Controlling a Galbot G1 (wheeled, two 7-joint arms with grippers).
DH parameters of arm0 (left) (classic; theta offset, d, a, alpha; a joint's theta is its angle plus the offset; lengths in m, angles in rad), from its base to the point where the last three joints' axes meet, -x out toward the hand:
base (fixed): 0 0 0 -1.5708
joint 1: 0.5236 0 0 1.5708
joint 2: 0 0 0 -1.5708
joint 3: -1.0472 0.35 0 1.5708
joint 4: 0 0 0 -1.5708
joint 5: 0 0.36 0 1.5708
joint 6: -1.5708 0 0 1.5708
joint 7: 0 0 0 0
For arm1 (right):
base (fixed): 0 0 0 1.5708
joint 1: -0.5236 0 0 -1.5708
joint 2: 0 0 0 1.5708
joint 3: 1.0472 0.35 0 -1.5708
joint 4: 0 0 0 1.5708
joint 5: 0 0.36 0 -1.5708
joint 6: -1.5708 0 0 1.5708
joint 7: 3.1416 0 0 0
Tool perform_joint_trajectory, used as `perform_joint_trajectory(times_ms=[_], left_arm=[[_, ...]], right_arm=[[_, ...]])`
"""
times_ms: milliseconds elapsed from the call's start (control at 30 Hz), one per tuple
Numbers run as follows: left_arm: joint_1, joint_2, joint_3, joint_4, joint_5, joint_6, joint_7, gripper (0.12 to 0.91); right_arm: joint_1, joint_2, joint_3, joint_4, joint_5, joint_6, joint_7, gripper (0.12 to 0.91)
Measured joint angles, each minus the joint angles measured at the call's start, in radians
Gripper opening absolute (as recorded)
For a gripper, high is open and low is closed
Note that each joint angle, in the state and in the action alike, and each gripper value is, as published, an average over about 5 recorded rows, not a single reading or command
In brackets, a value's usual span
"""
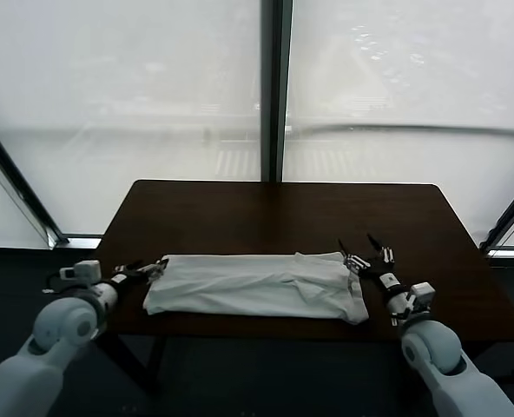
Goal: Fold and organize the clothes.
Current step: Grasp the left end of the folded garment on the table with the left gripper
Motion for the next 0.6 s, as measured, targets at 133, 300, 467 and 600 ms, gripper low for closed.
perform_joint_trajectory(times_ms=[133, 300, 467, 600], left_arm=[[-0.004, 0.080, -0.027, 0.029, -0.143, 0.061, 0.092, 0.907], [-0.017, 0.144, -0.015, 0.080, -0.156, 0.064, 0.202, 0.907], [-0.018, 0.156, 0.014, 0.120, -0.099, 0.064, 0.285, 0.907], [-0.012, 0.155, 0.031, 0.126, -0.066, 0.064, 0.320, 0.907]], right_arm=[[-0.128, -0.003, 0.082, 0.063, 0.017, 0.147, -0.064, 0.907], [-0.266, 0.010, 0.179, 0.131, 0.036, 0.227, -0.102, 0.907], [-0.340, 0.022, 0.240, 0.176, 0.041, 0.246, -0.106, 0.907], [-0.355, 0.024, 0.255, 0.186, 0.039, 0.244, -0.104, 0.907]])
